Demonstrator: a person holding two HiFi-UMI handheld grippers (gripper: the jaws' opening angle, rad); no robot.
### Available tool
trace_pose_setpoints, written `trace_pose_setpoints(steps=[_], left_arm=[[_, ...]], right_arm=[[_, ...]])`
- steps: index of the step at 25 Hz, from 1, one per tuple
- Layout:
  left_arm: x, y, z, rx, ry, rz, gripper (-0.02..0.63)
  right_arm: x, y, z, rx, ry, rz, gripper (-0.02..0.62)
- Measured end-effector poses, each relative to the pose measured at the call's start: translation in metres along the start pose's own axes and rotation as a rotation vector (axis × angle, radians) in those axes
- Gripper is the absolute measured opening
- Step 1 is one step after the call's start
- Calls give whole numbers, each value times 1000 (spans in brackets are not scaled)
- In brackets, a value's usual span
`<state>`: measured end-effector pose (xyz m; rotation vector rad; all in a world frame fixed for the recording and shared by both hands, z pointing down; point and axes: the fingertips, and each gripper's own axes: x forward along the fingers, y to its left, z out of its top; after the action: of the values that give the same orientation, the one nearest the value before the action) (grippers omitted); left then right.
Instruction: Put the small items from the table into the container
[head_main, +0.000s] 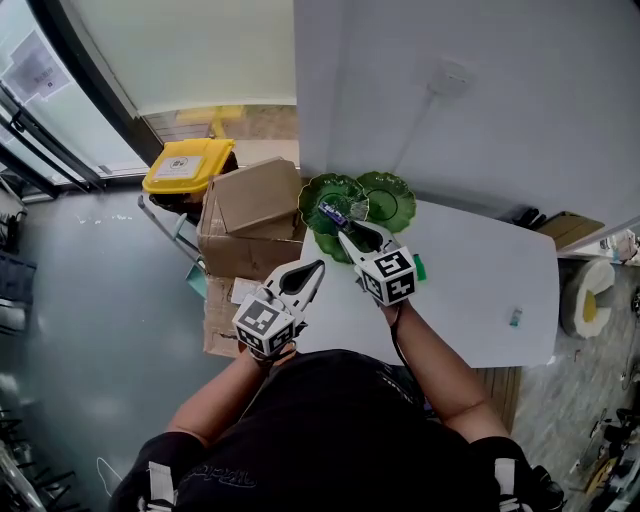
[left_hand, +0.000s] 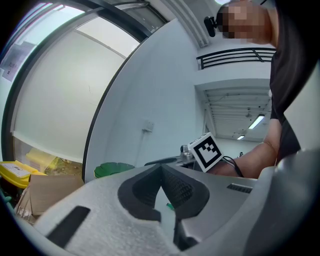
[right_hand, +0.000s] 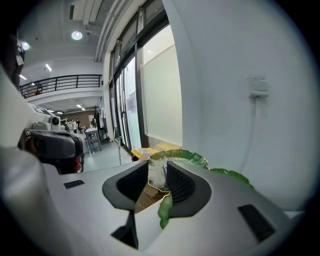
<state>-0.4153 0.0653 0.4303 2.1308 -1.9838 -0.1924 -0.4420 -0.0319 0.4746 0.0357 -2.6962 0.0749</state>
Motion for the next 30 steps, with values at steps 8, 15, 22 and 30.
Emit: trace_pose_setpoints(steps=[8, 15, 22, 30], left_arm=[[-2, -23, 17, 38, -29, -36, 6], [-7, -57, 20, 46, -56, -86, 6], [-4, -75, 8, 38, -35, -130, 6], [0, -97, 11, 95, -44, -200, 6]], right_arm=[[-72, 36, 38, 6, -175, 16, 78], [-136, 87, 39, 6, -294, 1, 20], [-152, 90, 27, 32, -309, -28, 18], [-164, 85, 17, 54, -303, -59, 20]])
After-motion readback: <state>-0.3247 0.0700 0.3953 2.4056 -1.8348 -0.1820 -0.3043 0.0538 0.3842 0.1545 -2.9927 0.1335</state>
